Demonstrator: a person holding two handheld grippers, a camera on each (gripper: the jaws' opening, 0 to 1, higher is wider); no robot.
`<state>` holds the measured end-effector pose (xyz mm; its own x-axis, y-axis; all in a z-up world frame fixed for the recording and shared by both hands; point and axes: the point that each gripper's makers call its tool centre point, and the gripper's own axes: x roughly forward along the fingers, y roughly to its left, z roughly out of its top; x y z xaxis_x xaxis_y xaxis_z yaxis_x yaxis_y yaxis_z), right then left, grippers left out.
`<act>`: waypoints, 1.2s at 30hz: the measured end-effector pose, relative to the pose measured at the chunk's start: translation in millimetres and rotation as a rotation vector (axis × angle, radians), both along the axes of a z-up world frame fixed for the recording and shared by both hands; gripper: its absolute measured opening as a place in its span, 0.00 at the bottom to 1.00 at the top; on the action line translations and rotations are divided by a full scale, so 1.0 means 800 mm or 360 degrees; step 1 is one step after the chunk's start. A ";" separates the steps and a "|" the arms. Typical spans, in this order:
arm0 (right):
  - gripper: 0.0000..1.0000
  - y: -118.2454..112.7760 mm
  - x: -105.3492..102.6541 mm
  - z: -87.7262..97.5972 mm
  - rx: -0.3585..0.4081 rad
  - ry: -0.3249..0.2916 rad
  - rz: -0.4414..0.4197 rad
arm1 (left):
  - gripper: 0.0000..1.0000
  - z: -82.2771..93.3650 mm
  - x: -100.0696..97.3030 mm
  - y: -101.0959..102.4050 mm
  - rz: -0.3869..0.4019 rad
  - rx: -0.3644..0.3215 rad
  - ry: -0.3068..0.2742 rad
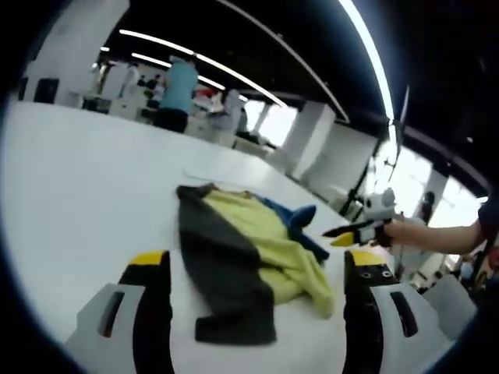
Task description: Fold the garment on the visible template until the final outline fits inside the template.
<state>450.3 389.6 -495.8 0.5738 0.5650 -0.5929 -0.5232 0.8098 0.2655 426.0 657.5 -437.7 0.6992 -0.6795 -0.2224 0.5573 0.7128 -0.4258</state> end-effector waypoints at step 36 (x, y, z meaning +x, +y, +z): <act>0.06 0.025 0.021 -0.045 -0.0488 -0.0054 0.0366 | 0.86 -0.007 -0.001 -0.001 0.0030 -0.0058 0.0041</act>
<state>466.8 409.6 -531.7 0.4749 0.4807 -0.7372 -0.7048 0.7094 0.0086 424.9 657.1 -443.6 0.7064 -0.6741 -0.2161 0.5323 0.7071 -0.4655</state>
